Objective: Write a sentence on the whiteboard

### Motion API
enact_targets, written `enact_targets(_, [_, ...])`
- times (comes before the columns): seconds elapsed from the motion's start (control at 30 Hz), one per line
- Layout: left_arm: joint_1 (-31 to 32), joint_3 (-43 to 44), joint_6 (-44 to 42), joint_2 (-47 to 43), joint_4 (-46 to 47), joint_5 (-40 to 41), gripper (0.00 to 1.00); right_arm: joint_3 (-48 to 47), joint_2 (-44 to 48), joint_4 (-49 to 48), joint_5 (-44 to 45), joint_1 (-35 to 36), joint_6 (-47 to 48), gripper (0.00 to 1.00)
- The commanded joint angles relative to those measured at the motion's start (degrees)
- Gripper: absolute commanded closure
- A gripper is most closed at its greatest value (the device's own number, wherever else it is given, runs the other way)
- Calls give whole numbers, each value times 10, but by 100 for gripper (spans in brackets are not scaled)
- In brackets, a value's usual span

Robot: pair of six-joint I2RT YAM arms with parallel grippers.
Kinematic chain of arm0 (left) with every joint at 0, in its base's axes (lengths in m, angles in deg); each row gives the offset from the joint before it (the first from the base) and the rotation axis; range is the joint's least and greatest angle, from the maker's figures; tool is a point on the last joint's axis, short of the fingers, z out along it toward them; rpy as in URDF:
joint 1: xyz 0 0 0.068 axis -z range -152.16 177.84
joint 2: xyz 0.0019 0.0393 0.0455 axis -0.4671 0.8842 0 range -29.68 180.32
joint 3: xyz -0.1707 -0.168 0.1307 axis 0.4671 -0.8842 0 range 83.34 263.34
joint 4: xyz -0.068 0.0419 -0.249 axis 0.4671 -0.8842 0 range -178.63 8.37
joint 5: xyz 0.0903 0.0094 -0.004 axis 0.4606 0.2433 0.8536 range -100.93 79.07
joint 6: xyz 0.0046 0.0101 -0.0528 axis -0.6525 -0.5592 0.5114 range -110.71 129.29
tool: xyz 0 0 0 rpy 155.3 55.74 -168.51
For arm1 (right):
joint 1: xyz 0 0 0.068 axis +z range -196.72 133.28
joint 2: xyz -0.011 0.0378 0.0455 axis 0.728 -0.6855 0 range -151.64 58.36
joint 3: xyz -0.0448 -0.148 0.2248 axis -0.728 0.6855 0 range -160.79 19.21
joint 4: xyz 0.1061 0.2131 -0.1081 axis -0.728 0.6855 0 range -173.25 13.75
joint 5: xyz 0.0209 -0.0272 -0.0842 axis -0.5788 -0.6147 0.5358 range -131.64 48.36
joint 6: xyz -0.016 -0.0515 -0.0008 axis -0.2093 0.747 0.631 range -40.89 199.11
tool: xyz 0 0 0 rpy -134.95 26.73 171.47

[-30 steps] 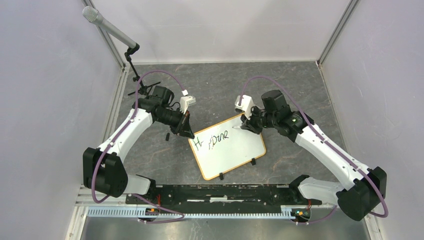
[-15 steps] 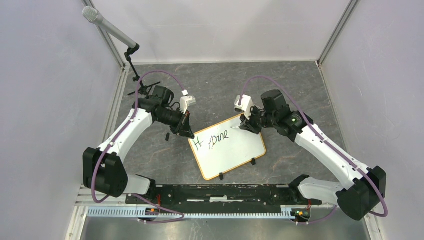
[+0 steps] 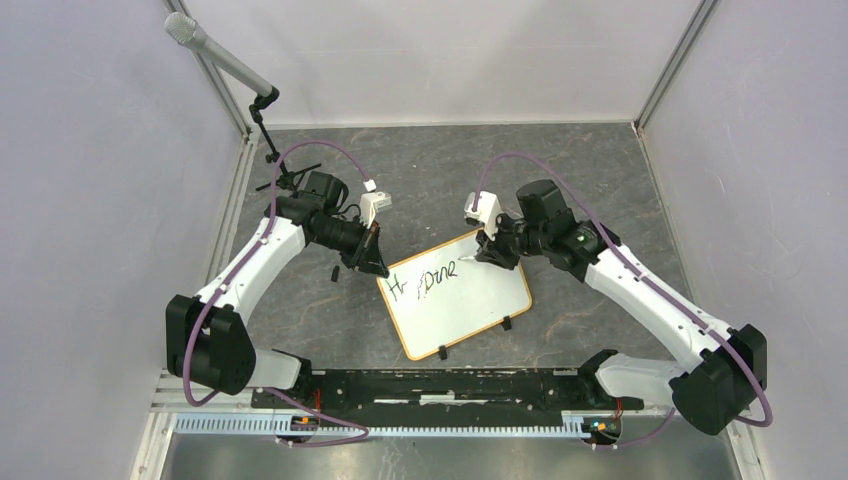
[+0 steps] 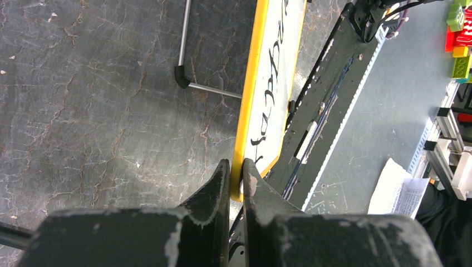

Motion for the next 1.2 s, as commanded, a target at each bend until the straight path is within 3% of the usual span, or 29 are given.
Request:
enact_targets(0.0, [21,-12,-3,8,-16,26,98,-7,-5,-23,-6,11,-6,100])
enact_targets(0.77, [21,-14,-3,9,-15,26,98,25,21,16,46,12,22,100])
enact_targets(1.17, [22,-11,-3,14,-15,25,98,34,15,14,13,17,17,100])
